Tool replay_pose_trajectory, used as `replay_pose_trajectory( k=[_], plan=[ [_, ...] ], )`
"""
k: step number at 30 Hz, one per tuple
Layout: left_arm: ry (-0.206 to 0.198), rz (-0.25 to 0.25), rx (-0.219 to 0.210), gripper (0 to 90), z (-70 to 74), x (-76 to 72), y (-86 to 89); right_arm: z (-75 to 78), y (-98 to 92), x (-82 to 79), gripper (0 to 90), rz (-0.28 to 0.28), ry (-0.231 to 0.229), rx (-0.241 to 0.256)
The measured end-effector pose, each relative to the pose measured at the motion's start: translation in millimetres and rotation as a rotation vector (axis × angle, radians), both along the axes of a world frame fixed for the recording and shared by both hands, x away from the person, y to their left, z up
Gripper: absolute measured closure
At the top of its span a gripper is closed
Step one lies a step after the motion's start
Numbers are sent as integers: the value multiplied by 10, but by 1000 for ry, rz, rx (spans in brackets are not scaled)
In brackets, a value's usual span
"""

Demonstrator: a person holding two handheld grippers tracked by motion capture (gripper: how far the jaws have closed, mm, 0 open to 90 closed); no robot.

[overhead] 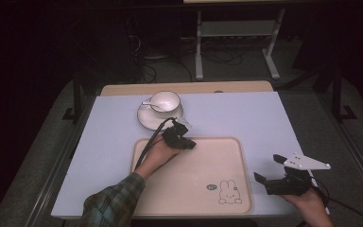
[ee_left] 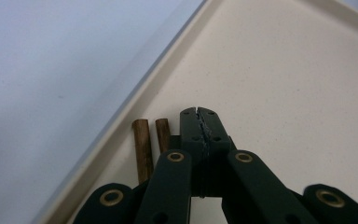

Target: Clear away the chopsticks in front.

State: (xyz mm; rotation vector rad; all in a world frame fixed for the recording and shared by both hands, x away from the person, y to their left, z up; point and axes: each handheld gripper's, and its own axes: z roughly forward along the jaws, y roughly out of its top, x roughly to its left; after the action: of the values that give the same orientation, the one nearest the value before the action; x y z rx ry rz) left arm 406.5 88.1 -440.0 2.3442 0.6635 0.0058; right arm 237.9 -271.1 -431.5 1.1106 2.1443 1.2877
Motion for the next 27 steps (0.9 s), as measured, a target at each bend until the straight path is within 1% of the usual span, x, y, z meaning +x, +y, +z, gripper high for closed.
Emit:
replay_pose_trajectory(
  k=[1,2,3,4,7,10,13,17,20,21,23,24,26,27],
  plan=[
    [4,5,-9,895,-5,6,16,0,0,0,12,0,0,0],
    [-2,12,1,894,1,15,46,-3,-3,2,12,0,1,0],
    [-2,12,1,894,1,15,46,-3,-3,2,12,0,1,0],
    [-2,24,0,894,1,21,82,-3,-3,2,11,0,0,1],
    [1,36,-7,895,-3,26,149,1,-2,-1,12,0,0,0],
    [5,45,-1,894,3,21,228,0,-3,-2,11,-1,0,1],
    [14,55,-9,894,-1,-1,322,2,-4,-1,12,-2,0,0],
    [26,68,-10,894,2,-42,451,1,-5,-1,12,-2,0,0],
    [30,75,-12,894,2,-71,507,4,-4,1,12,0,-2,0],
    [31,75,-7,895,6,-91,551,3,-3,0,12,1,-2,0],
    [31,77,-6,895,7,-102,574,3,-1,-1,12,1,-2,-1],
    [35,78,-4,894,9,-125,621,3,-1,-2,12,1,-2,0],
    [36,82,-6,895,8,-138,643,4,-3,-4,12,0,-2,1],
    [37,82,-2,894,12,-158,694,6,-3,-5,12,-1,-3,1]
  ],
)
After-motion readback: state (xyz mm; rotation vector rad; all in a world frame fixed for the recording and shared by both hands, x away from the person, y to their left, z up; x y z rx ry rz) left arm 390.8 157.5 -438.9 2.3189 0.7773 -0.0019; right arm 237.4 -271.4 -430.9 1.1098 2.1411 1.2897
